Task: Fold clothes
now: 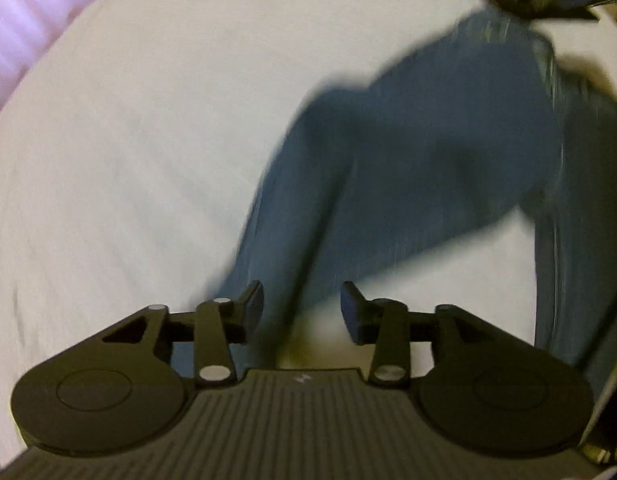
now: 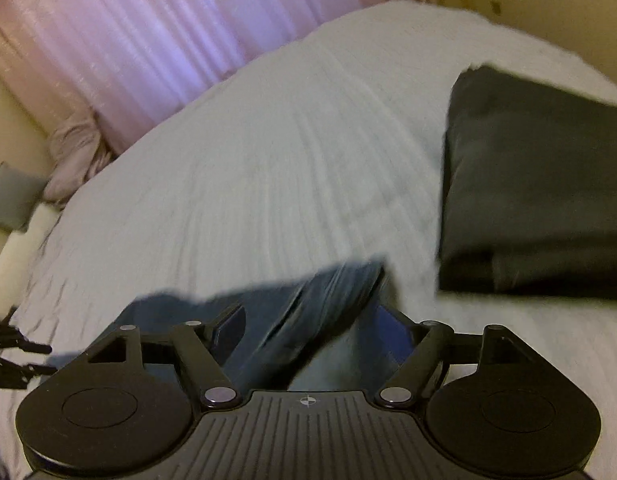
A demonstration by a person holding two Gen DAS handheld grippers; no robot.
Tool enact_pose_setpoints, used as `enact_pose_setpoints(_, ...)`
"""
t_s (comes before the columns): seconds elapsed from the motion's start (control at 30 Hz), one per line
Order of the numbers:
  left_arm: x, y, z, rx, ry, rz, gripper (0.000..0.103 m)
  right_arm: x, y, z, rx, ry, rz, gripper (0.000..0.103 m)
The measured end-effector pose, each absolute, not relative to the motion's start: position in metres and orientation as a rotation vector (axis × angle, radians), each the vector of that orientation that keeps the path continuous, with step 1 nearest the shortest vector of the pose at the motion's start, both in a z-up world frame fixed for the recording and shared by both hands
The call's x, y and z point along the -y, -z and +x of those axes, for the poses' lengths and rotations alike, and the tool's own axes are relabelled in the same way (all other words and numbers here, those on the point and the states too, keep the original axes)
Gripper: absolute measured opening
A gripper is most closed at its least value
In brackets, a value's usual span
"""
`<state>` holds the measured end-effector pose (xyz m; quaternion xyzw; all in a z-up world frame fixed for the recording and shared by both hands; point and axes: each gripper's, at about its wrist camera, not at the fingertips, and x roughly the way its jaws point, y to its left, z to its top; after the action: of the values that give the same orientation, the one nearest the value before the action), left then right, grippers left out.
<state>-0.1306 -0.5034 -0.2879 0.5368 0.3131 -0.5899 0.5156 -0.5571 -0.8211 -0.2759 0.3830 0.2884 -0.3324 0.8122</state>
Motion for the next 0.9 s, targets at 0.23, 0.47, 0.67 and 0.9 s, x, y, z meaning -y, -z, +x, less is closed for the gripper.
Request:
enact_pose_setpoints(0.23,0.359,0.307,-0.073,-0.651,1.158,1.415,0.040,0.724,0.290,-0.502,-0.722,0.539,0.883,0.076)
enact_pose_setpoints(0.47,0.333,0.367,-0.024,-0.210,1.239,1.697,0.040,0.646,0.302,-0.423,-0.771,0.537,0.913,0.076)
enact_pose_setpoints(0.67,0.345,0.419,0.010,0.045,1.303,1.772,0.038,0.584,0.301,-0.369,-0.832,0.624,0.864,0.076)
enact_pose_setpoints(0.9,0.328,0.359,0.053,0.050,1.259,1.620,0.003,0.552,0.300,-0.337,-0.888,0.694,0.822,0.076)
